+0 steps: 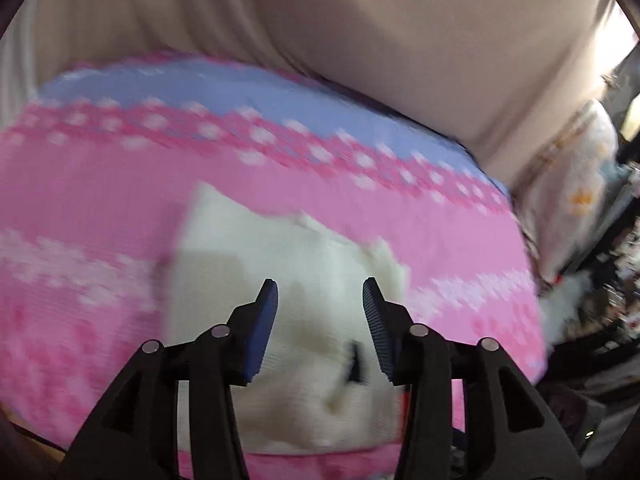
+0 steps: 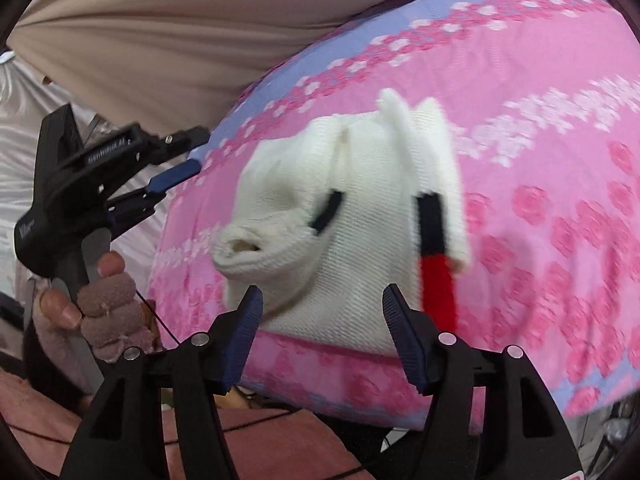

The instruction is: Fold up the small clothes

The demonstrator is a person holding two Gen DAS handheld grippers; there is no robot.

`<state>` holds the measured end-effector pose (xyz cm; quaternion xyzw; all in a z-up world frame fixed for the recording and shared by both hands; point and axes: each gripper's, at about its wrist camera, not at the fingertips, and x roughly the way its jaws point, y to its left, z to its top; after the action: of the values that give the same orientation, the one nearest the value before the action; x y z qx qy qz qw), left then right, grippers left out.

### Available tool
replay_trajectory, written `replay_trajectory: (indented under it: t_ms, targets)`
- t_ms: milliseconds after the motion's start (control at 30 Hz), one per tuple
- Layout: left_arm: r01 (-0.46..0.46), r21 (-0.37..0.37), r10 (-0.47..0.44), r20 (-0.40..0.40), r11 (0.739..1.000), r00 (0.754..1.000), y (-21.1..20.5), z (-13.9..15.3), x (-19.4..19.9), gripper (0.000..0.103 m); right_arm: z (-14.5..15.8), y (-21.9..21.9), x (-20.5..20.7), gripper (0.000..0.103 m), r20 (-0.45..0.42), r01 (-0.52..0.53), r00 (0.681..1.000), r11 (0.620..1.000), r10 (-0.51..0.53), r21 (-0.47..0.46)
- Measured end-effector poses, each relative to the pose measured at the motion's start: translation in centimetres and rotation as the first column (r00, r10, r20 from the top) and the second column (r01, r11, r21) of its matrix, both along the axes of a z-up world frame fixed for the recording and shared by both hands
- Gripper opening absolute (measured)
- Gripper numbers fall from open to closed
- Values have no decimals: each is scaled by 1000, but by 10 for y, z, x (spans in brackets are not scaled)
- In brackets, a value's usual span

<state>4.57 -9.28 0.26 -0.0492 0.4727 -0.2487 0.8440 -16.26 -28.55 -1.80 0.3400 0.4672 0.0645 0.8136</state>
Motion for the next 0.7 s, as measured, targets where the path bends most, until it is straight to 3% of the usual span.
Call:
replay_trajectory:
  t_ms: [100, 233, 300, 400, 467, 533, 600, 633, 667, 700]
  targets:
    - [-110, 69, 108, 30, 992, 994, 42, -1, 7, 43, -5, 18, 28, 66, -21, -31, 999, 998, 32, 49]
    - [-184, 74, 186, -22, 980, 982, 82, -16, 4, 44, -13, 44, 54, 66, -106, -62, 992, 994, 72, 91]
    - [-202, 81, 205, -42, 976, 978, 98, -23, -1, 44, -3, 52, 57, 66, -97, -69, 993, 997, 71, 26]
    - [-201, 84, 207, -60, 976, 977, 105, -30, -8, 45, 22, 67, 56, 66, -65, -80, 995, 985, 71, -152]
    - [-195, 85, 202, -75, 977, 977, 107, -35, -7, 49, 28, 74, 60, 73, -47, -111, 993, 976, 104, -185]
    - [-182, 82, 189, -86, 980, 978, 104, -38, -5, 50, 18, 83, 70, 73, -63, -161, 986, 967, 152, -195]
    - [-153, 79, 160, -91, 985, 983, 97, -40, -2, 50, 1, 94, 82, 64, -78, -198, 980, 953, 184, -228]
    - [-141, 79, 148, -92, 987, 985, 94, -41, -1, 50, -8, 97, 85, 24, -87, -215, 976, 943, 199, -252]
    - [-125, 79, 132, -92, 989, 987, 89, -40, 0, 50, -13, 94, 86, 11, -110, -213, 975, 944, 191, -250]
    - [-112, 80, 119, -91, 990, 989, 85, -39, 1, 50, -13, 84, 81, 11, -113, -180, 981, 957, 157, -229]
